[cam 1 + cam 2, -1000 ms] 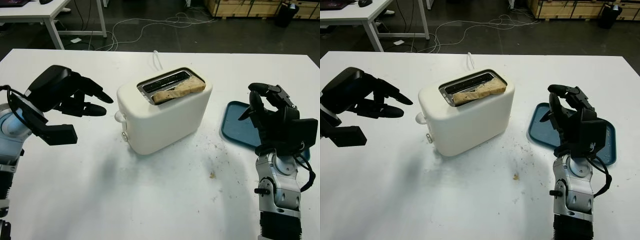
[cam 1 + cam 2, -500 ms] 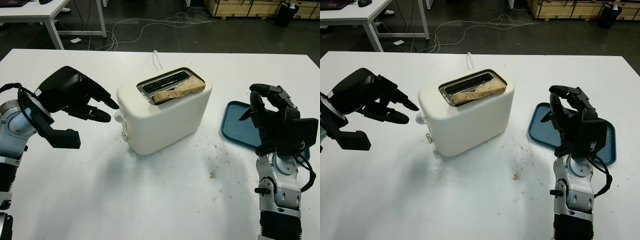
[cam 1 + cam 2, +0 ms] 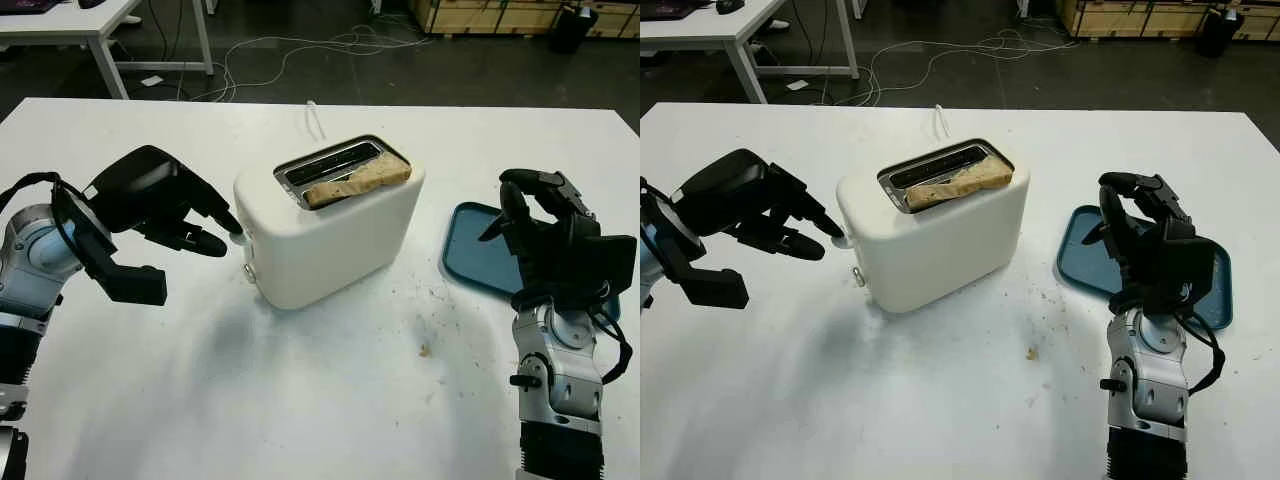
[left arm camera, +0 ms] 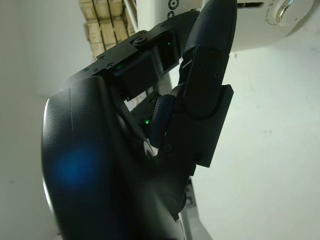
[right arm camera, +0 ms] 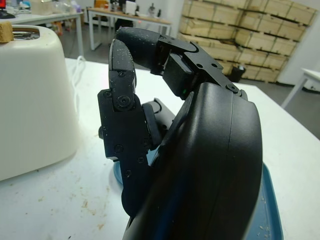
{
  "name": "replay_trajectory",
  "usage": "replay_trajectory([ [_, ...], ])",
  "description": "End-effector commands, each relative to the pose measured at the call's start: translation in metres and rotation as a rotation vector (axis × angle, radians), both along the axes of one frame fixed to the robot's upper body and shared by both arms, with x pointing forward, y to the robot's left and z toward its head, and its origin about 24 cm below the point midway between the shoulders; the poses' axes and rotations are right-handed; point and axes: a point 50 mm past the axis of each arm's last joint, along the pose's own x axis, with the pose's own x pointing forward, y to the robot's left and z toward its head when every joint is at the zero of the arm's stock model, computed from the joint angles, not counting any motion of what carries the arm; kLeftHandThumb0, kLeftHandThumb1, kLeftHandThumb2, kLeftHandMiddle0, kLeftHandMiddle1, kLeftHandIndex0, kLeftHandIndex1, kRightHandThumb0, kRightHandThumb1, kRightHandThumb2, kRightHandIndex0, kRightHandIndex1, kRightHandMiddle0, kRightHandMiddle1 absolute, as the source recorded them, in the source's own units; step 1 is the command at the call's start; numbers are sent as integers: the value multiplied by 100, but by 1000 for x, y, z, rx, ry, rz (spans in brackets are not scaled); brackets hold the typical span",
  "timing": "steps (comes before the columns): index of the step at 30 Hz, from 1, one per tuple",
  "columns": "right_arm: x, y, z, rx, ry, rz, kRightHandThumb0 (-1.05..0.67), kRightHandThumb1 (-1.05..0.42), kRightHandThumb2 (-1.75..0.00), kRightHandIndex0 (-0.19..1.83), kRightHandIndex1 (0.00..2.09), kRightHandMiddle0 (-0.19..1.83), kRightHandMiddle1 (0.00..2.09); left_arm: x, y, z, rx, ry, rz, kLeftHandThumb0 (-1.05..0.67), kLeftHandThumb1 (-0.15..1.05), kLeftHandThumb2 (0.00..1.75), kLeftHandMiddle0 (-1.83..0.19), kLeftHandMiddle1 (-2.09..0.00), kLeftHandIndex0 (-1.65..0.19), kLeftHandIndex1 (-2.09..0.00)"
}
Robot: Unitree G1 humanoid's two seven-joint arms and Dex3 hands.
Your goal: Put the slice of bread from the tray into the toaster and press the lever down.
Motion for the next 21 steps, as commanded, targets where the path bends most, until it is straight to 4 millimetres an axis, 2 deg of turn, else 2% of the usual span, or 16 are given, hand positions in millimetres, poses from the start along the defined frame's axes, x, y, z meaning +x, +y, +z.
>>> replay_trajectory([
  [1, 1, 1, 1, 7, 3, -2, -80, -92, -11, 98, 175, 77, 175, 2, -4, 1, 14, 4, -13, -79, 92, 5, -109, -149, -128, -1],
  [21, 0, 0, 1, 13, -1, -2, -76, -92, -11, 99, 175, 76, 175, 4, -7, -12, 26, 42, -25, -79, 92, 1, -110, -140, -127, 0],
])
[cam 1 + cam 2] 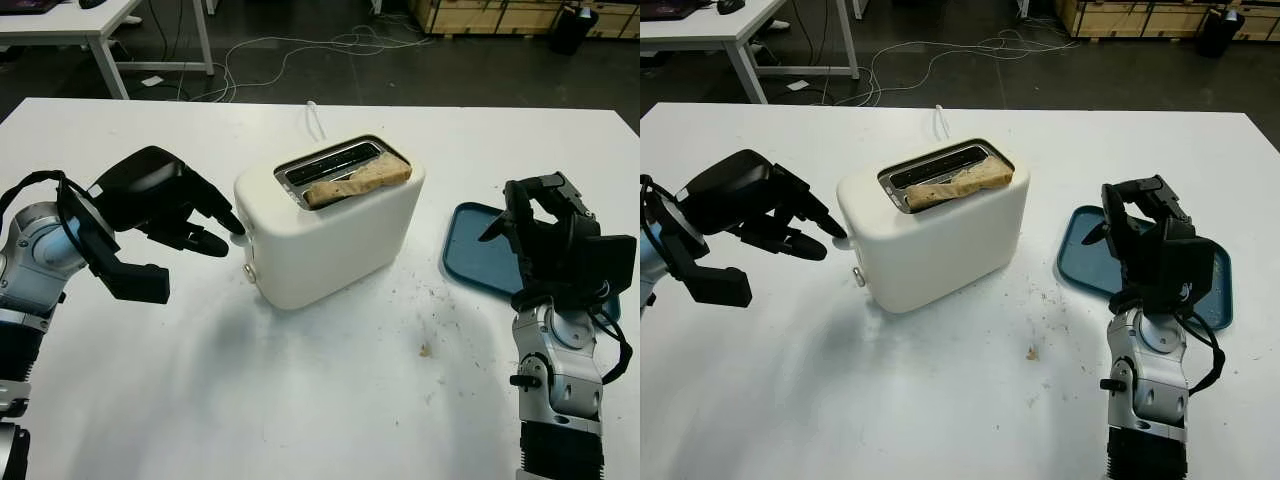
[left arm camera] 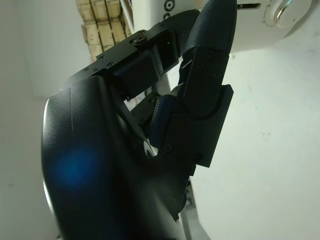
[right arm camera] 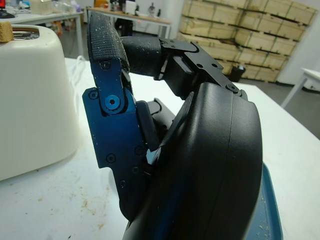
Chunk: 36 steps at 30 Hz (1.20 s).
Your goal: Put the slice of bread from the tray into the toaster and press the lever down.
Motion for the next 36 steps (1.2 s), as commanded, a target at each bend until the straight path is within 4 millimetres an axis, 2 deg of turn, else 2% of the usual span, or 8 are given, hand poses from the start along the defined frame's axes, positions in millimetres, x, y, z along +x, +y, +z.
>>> replay_trajectory([
  [1, 0, 0, 2, 14, -1, -5, -76, -92, -11, 98, 175, 76, 175, 1, -5, -9, 20, 41, -19, -79, 92, 1, -110, -140, -127, 0],
  [7, 0, 0, 2, -4, -1, -6, -76, -92, -13, 100, 175, 77, 175, 3, -10, -30, 51, 134, -29, -77, 91, 0, -111, -138, -127, 0],
  [11, 0, 0, 3, -9, -3, -5, -74, -92, -14, 101, 175, 77, 175, 5, -17, -52, 93, 160, -19, -78, 90, 0, -114, -140, -128, -1],
  [17, -2, -4, 3, -18, 3, -13, -73, -92, -15, 102, 175, 79, 175, 5, -27, -83, 129, 154, -13, -81, 88, 0, -110, -154, -132, -2],
  [24, -4, -7, 4, -24, -5, -9, -73, -92, -15, 100, 175, 78, 175, 0, -23, -107, 168, 153, 49, -80, 87, 0, -114, -152, -135, -3],
  [36, -5, -10, 2, -57, -5, 6, -72, -92, -16, 100, 175, 79, 175, -9, -18, -138, -59, 236, 239, -75, 86, 0, -121, -145, -133, -1],
])
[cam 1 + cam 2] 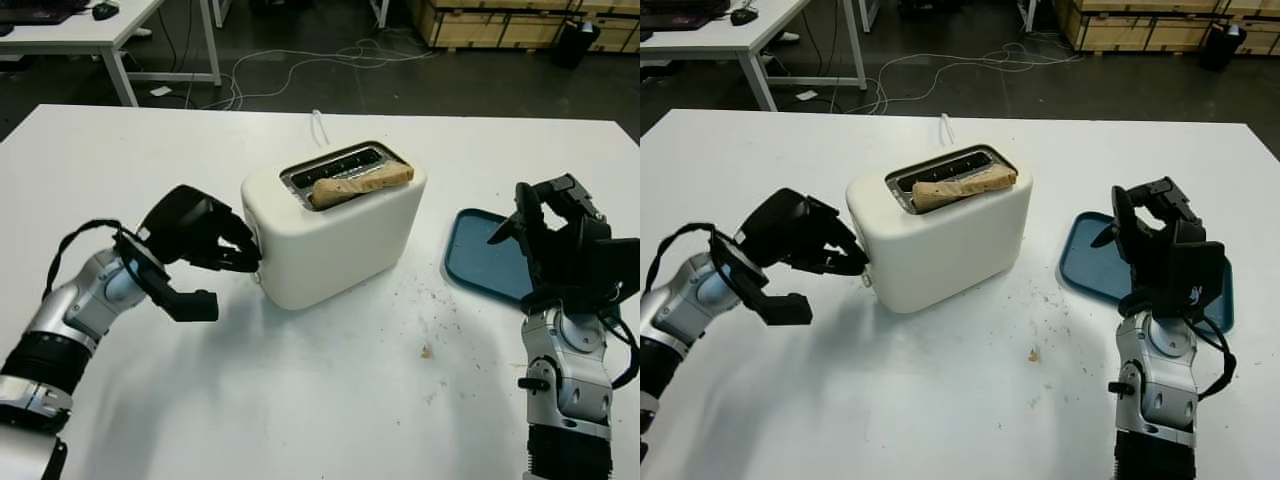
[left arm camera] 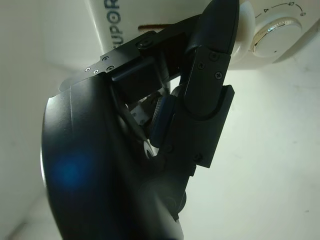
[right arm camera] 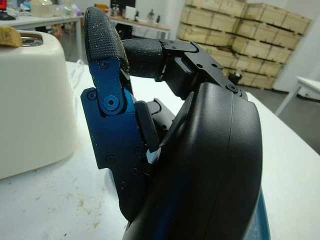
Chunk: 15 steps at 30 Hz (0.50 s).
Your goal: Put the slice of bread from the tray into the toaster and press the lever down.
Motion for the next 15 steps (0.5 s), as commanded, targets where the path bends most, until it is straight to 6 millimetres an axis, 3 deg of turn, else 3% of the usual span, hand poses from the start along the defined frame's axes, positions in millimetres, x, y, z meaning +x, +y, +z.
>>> replay_trajectory([
  [1, -2, -2, 1, -22, -9, 3, -71, -92, -16, 100, 175, 79, 175, -18, -5, -60, 77, 232, 53, -75, 86, 0, -122, -140, -133, -1],
  [8, -3, -1, 2, -34, -5, 3, -73, -92, -15, 98, 175, 77, 175, -29, -12, -80, -30, 267, 154, -73, 85, 0, -131, -109, -135, -1],
  [11, -3, 0, 2, -34, -12, 11, -73, -92, -15, 98, 175, 77, 175, -29, -17, -74, -54, 255, 129, -72, 84, 0, -134, -89, -135, 0],
  [15, -4, 2, 2, -17, -22, 30, -72, -92, -14, 98, 175, 76, 175, -29, -18, -55, -136, 230, 74, -72, 84, 0, -134, -92, -134, 0],
])
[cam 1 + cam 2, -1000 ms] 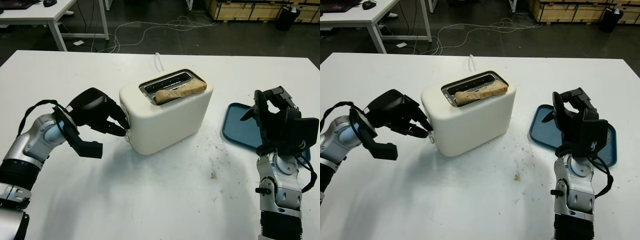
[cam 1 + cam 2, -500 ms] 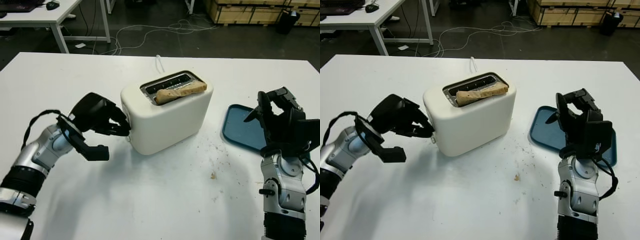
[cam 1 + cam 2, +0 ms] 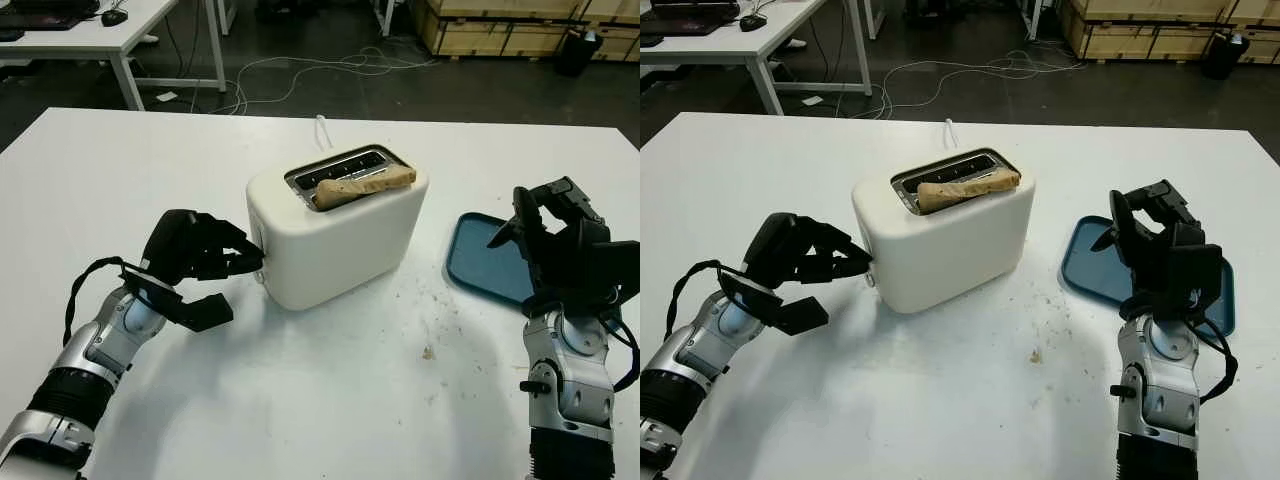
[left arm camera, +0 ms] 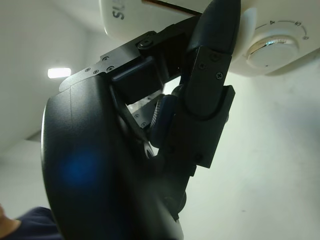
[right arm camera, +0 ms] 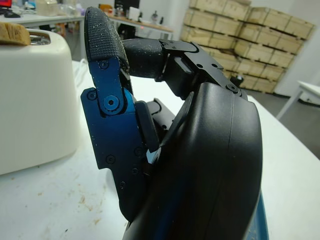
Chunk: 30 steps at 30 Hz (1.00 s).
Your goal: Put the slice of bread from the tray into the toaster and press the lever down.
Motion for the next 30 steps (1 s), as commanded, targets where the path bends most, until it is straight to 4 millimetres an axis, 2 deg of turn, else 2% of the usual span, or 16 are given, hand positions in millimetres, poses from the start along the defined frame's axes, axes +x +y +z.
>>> replay_trajectory([
  [1, -2, 3, 5, -4, -32, 18, -72, -92, -14, 97, 175, 76, 175, -16, -17, -31, 60, 188, -113, -72, 84, 0, -132, -92, -134, 0],
  [8, -6, 7, 8, -61, -58, 117, -71, -92, -16, 95, 175, 73, 173, -28, -18, 11, -121, 111, -195, -75, 86, 0, -134, -101, -133, 0],
  [11, -6, 8, 10, -138, -72, 168, -72, -92, -20, 94, 175, 80, 154, -32, -13, 28, -167, 70, -206, -75, 85, 0, -133, -109, -135, 0],
  [13, -6, 7, 11, -184, -57, 189, -72, -92, -21, 92, 175, 82, 149, -34, -8, 38, -179, 45, -199, -76, 86, 1, -132, -109, -135, -1],
  [18, -5, 5, 17, -315, -40, 206, -67, -92, -21, 85, 175, 75, 148, -33, 5, 59, -183, -43, -130, -82, 90, 1, -126, -130, -143, -3],
  [21, -2, 1, 24, -470, -21, 224, -67, -92, -26, 80, 175, 69, 143, -28, 16, 68, -140, -53, -77, -86, 92, 13, -122, -125, -150, -9],
  [22, -1, -1, 28, -526, -13, 233, -67, -92, -28, 79, 175, 69, 141, -26, 19, 71, -118, -53, -58, -87, 92, 17, -121, -126, -148, -19],
  [24, 1, -5, 33, -599, 0, 255, -65, -92, -32, 76, 175, 70, 133, -23, 25, 76, -77, -52, -21, -87, 92, 24, -117, -135, -117, -92],
  [25, 3, -7, 37, -633, 17, 266, -65, -92, -33, 75, 175, 71, 127, -22, 29, 79, -57, -53, -5, -87, 92, 26, -115, -141, -109, -110],
  [27, 5, -11, 43, -690, 41, 285, -62, -92, -36, 72, 175, 68, 132, -19, 34, 84, -33, -57, 18, -85, 92, 28, -112, -156, -101, -134],
  [28, 7, -13, 47, -730, 51, 298, -62, -92, -36, 71, 175, 64, 142, -17, 38, 87, -14, -59, 32, -85, 92, 29, -111, -163, -99, -144],
  [29, 9, -15, 51, -773, 63, 313, -60, -92, -39, 68, 175, 53, 161, -16, 41, 89, 9, -60, 46, -85, 92, 31, -110, -170, -97, -156],
  [30, 12, -17, 55, -817, 76, 323, -60, -92, -41, 66, 175, 49, 168, -14, 44, 92, 31, -56, 59, -86, 92, 32, -111, -172, -96, -163],
])
